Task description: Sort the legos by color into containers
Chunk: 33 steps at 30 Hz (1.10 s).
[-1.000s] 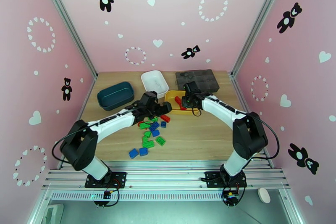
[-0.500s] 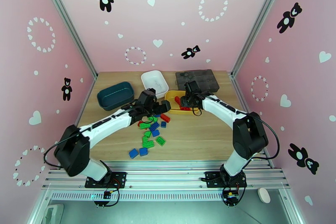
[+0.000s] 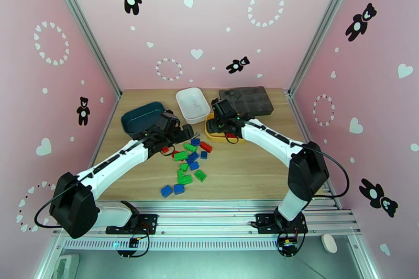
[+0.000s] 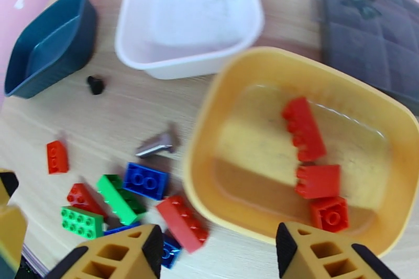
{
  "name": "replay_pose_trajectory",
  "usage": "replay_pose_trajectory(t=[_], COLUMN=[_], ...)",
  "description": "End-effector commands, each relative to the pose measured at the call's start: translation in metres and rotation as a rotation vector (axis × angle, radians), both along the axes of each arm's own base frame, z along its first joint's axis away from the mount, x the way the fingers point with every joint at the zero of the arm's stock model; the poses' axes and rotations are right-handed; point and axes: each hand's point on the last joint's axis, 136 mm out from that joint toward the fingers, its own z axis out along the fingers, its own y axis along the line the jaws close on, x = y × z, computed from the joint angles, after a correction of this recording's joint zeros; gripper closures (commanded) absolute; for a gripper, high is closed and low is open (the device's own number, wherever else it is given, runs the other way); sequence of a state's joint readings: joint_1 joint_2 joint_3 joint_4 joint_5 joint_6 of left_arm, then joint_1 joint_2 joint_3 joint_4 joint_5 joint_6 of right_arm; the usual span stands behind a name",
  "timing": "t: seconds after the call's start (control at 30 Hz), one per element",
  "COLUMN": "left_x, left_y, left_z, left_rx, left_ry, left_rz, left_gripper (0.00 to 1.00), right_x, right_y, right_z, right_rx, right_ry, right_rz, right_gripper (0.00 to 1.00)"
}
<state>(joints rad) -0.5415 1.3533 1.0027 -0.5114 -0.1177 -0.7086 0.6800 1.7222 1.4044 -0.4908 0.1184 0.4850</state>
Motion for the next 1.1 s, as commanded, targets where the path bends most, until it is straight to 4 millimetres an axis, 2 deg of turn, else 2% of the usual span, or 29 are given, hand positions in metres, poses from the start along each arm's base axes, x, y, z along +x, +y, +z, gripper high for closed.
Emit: replay_pose_trajectory(t=[0.0, 0.1, 0.23, 0.47, 0.63, 0.83, 1.07], left_x=[-0.009, -0.012, -0.01, 0.002, 0.008, 0.013, 0.015], left_y=[0.035, 0.05, 0.059, 0.07, 0.08, 0.081, 0.079], left_z=[-0.006, -0.012, -0.025, -0.06, -0.083, -0.105, -0.129], left_rx=[0.178, 0.251, 0.295, 0.31, 0.326, 0.301, 0.277], left_ry=[0.023, 0.035, 0.063, 0.144, 0.193, 0.229, 0.269], left_rz=[0.05, 0.081, 0.103, 0.149, 0.179, 0.181, 0.176], left_gripper=[0.06, 0.06, 0.09, 0.14, 0.19, 0.25, 0.29], right_x=[-0.003, -0.007, -0.016, -0.038, -0.051, -0.059, -0.06], right_y=[0.006, 0.005, 0.0, -0.008, -0.002, 0.012, 0.014], right_z=[-0.003, -0.004, -0.005, -0.003, -0.006, -0.012, -0.014], right_rx=[-0.03, -0.026, -0.018, -0.037, -0.046, -0.04, -0.038], right_ry=[0.004, 0.007, 0.006, -0.02, -0.025, -0.016, -0.012], right_rz=[0.013, 0.011, 0.01, 0.018, 0.041, 0.07, 0.073], right_gripper=[0.33, 0.32, 0.31, 0.31, 0.31, 0.32, 0.32])
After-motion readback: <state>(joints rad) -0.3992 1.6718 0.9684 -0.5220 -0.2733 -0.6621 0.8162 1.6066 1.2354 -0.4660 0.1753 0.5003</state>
